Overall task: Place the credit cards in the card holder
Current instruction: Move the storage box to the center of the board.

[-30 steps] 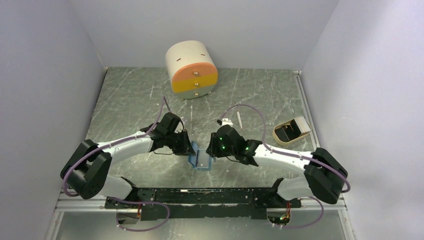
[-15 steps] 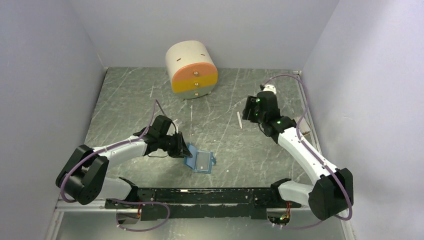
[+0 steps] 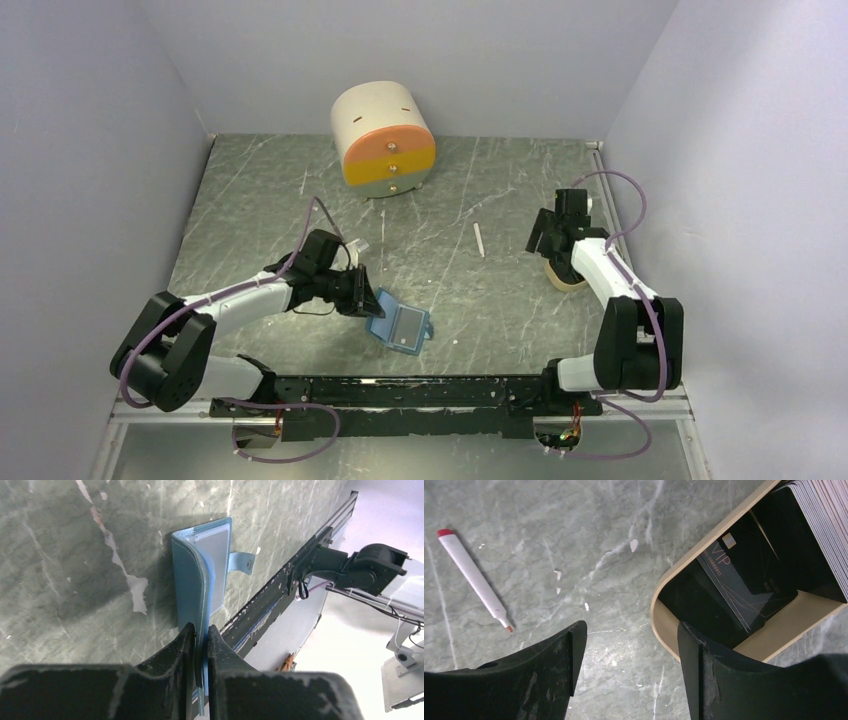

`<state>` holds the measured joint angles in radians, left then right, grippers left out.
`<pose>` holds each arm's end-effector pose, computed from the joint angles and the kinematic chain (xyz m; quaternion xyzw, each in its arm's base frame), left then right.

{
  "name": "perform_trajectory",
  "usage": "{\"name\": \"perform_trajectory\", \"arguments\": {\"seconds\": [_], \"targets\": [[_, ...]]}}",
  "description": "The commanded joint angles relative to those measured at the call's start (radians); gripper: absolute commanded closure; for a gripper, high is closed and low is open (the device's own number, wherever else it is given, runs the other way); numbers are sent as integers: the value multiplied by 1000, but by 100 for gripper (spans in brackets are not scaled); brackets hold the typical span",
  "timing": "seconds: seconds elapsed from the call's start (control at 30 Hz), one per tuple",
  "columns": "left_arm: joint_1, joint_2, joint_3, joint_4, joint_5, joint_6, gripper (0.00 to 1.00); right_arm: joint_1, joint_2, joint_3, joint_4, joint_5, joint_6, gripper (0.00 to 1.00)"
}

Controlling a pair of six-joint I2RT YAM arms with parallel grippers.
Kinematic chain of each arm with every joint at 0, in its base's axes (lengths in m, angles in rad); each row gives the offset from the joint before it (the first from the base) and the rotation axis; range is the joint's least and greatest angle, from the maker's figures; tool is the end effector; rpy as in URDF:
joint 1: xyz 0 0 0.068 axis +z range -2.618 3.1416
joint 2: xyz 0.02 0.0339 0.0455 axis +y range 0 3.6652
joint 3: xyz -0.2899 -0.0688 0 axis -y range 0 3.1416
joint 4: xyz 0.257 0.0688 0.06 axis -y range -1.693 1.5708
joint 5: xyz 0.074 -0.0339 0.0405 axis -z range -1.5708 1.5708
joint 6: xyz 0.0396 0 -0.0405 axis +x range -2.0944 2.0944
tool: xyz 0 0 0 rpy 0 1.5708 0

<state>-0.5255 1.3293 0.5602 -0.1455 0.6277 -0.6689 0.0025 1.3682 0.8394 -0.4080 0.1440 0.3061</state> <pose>0.1975 -0.1414 0.1753 0.0347 0.9052 -0.4140 0.0891 0.2809 -0.0050 0.2284 0.1655 0.9334 -0.0198 0.3177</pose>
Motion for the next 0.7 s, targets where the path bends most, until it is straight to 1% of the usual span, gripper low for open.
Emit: {"name": "perform_trajectory", "arguments": {"seconds": [0.0, 0.17, 0.37, 0.53, 0.67], "targets": [[7, -12, -4, 42, 102, 28, 86, -28, 31, -12, 10, -25, -30, 30], [6, -33, -13, 43, 101, 26, 86, -30, 68, -39, 20, -48, -31, 30], [6, -36, -10, 38, 90, 29, 86, -29, 81, -59, 30, -140, -44, 38], [8, -36, -14, 35, 71, 25, 86, -21, 65, -96, 54, -218, -25, 41], [9, -32, -16, 34, 65, 20, 86, 12, 53, -89, 53, -235, -2, 43]]}}
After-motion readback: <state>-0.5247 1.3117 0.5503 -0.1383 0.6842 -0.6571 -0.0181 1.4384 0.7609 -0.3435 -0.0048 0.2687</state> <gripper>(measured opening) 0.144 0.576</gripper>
